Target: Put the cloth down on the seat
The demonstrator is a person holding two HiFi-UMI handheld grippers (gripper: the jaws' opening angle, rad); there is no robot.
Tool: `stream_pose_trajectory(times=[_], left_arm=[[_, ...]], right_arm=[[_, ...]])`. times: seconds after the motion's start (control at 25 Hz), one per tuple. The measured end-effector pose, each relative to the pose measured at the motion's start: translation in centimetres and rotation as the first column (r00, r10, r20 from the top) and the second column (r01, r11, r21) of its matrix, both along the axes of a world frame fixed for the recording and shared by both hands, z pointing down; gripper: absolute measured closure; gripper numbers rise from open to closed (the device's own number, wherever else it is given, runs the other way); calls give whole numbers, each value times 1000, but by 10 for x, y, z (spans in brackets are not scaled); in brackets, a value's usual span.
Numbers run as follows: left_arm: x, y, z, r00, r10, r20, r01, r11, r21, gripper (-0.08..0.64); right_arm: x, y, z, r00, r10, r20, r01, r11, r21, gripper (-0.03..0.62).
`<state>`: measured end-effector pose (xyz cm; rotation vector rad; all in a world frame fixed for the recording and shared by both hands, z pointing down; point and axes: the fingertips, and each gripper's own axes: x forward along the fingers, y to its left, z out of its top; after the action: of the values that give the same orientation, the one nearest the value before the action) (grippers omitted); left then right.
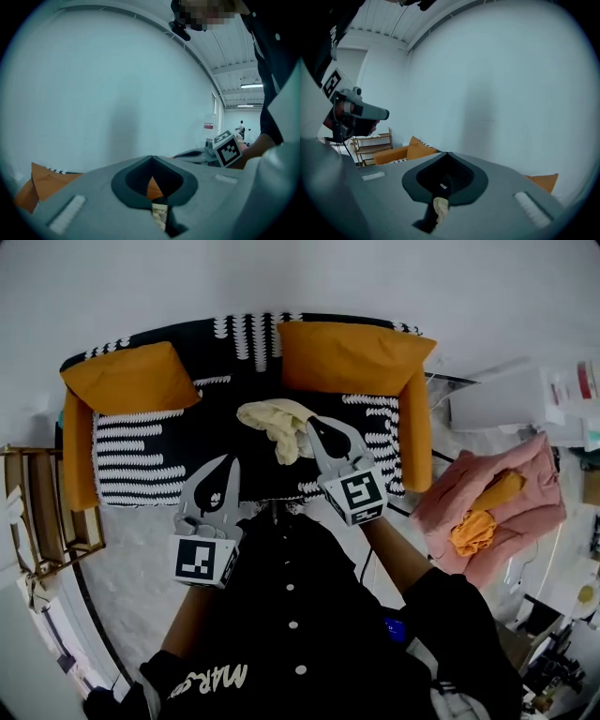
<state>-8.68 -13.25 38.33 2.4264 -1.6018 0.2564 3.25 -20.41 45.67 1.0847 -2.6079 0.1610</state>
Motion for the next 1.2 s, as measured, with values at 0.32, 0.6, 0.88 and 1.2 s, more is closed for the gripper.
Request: stream_pose_trajectory(times=[0.32,0.6,0.88,1.2], left_arm=[[-4,-5,-28,1000,10,-19,-9,997,82,560],[-4,-9,-47,999,25,-28,-21,991,129,560],[-13,-11,-62,1000,4,-25,0,986,167,560],[-40,-12,-66,999,-48,-10,49,982,180,560]], right_arm=[[30,7,-63,994,69,84,-76,994,79,566],[52,10,-99,979,112,170,-130,986,101,566],[69,18,-124,972,134,193,-164,975,147,566],[95,19,-125,950,222,220,-251,961,113,566]])
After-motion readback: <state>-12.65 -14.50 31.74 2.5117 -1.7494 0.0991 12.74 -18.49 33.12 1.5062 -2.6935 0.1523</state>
